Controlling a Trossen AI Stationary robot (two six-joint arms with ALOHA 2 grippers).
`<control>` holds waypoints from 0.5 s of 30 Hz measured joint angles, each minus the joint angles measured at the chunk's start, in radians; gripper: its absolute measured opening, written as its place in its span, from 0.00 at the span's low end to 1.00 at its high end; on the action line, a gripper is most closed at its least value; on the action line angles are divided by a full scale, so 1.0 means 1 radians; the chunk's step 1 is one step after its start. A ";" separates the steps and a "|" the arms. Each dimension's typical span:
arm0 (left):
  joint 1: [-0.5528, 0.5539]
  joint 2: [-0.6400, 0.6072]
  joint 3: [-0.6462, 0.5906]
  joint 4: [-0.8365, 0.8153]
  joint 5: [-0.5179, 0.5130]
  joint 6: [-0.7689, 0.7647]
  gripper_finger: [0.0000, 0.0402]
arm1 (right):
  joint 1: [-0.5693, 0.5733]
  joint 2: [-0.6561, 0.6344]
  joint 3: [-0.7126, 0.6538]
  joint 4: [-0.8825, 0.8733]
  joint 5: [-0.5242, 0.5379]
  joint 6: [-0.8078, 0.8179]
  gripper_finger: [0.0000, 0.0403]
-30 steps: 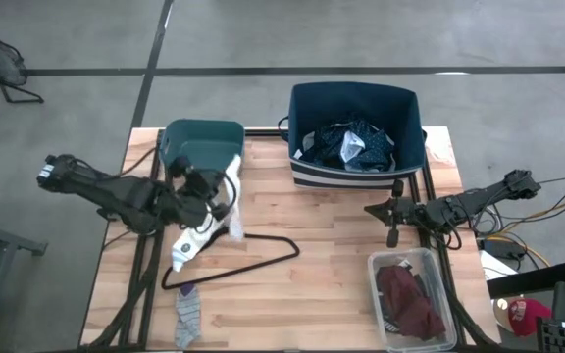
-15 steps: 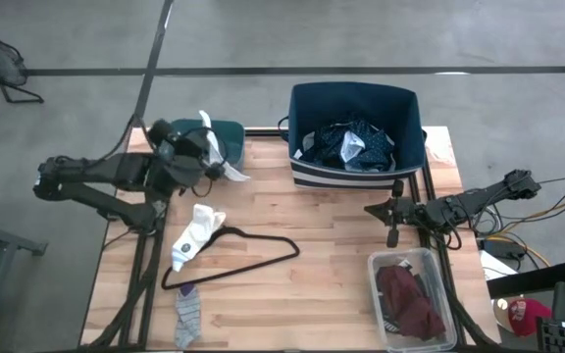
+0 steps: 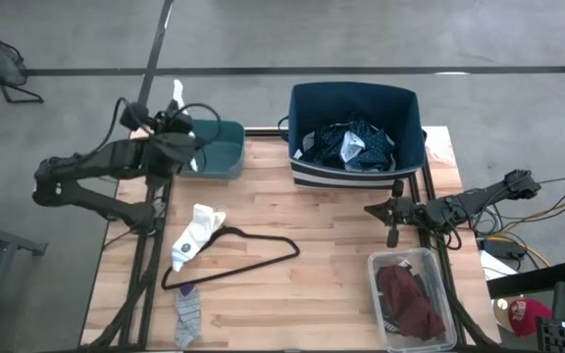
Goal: Pick & Place Cloths
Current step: Put the white sock into the light blue bin
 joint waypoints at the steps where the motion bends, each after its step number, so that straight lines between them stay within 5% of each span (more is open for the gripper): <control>1: 0.026 0.000 -0.003 0.000 0.009 0.003 0.01 | 0.000 0.000 0.000 0.000 0.000 0.000 0.02; 15: 0.364 0.015 -0.089 -0.029 0.489 -0.114 0.03 | 0.000 0.000 0.000 0.000 0.000 0.000 0.02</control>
